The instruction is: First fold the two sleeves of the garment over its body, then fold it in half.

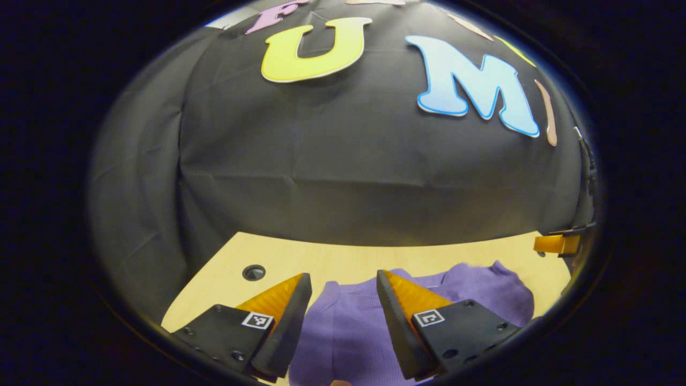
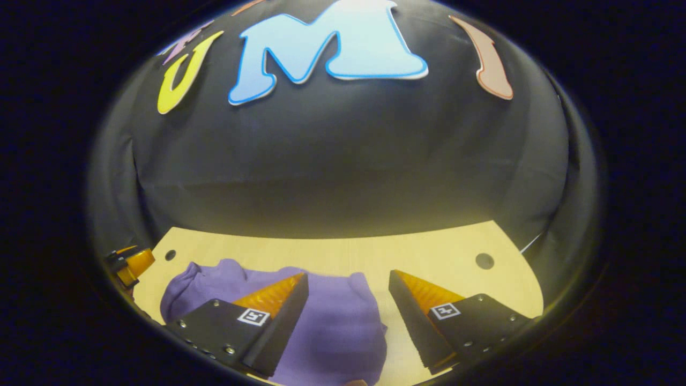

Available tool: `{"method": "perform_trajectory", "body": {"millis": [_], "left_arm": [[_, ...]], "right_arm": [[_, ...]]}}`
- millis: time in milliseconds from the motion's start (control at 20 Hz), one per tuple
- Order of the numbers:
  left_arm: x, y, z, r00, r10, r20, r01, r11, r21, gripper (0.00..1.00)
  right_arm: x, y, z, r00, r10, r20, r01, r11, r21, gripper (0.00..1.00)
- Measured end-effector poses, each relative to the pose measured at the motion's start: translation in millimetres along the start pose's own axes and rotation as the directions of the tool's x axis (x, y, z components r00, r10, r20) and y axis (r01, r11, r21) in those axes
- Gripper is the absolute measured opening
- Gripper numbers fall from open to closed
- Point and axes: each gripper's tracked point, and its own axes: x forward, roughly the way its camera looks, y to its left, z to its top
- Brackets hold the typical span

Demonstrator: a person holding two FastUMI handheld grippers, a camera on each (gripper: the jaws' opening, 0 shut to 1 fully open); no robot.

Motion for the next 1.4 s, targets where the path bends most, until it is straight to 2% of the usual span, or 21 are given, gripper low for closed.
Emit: {"method": "perform_trajectory", "body": {"millis": [50,100,150,300,350,400,450,550,900,1150,1400], "left_arm": [[-7.6,0.4,9.0,1.000,-0.010,0.017,0.010,1.000,-0.006,0.84],[-15.4,0.4,16.5,0.999,-0.021,0.037,0.021,1.000,-0.012,0.97],[-24.7,1.1,25.3,0.998,-0.029,0.056,0.030,0.999,-0.015,0.98],[-57.9,5.1,46.9,0.992,-0.051,0.117,0.053,0.999,-0.012,0.97],[-71.6,6.1,53.9,0.989,-0.063,0.137,0.065,0.998,-0.010,0.97],[-84.6,8.1,60.1,0.985,-0.071,0.155,0.073,0.997,-0.008,0.97],[-97.2,9.5,64.9,0.983,-0.076,0.169,0.078,0.997,-0.007,0.97],[-125.5,15.0,76.0,0.976,-0.086,0.202,0.089,0.996,-0.004,0.96],[-220.0,27.7,101.3,0.949,-0.093,0.301,0.085,0.996,0.042,0.97],[-273.9,16.8,108.4,0.931,-0.103,0.351,0.079,0.994,0.081,0.96],[-309.9,-1.3,99.8,0.923,-0.111,0.370,0.095,0.994,0.061,0.97]], "right_arm": [[-13.0,3.4,8.1,0.999,-0.010,0.031,0.011,1.000,-0.017,0.93],[-27.9,6.9,16.1,0.998,-0.021,0.063,0.023,0.999,-0.036,0.93],[-43.6,11.0,25.1,0.995,-0.028,0.099,0.034,0.998,-0.058,0.93],[-93.9,26.6,49.8,0.976,-0.051,0.213,0.078,0.990,-0.121,0.95],[-113.2,32.4,58.2,0.966,-0.059,0.251,0.096,0.986,-0.139,1.00],[-134.1,38.2,64.2,0.956,-0.063,0.287,0.111,0.982,-0.152,1.00],[-149.9,42.7,67.0,0.948,-0.063,0.313,0.116,0.981,-0.154,0.95],[-179.8,53.6,69.6,0.934,-0.061,0.351,0.116,0.984,-0.136,0.95],[-264.7,66.2,57.6,0.899,-0.066,0.433,0.118,0.989,-0.093,0.95],[-304.4,60.5,51.7,0.881,-0.061,0.469,0.103,0.993,-0.064,0.95],[-333.8,46.5,41.9,0.874,-0.050,0.483,0.088,0.995,-0.056,0.95]]}}
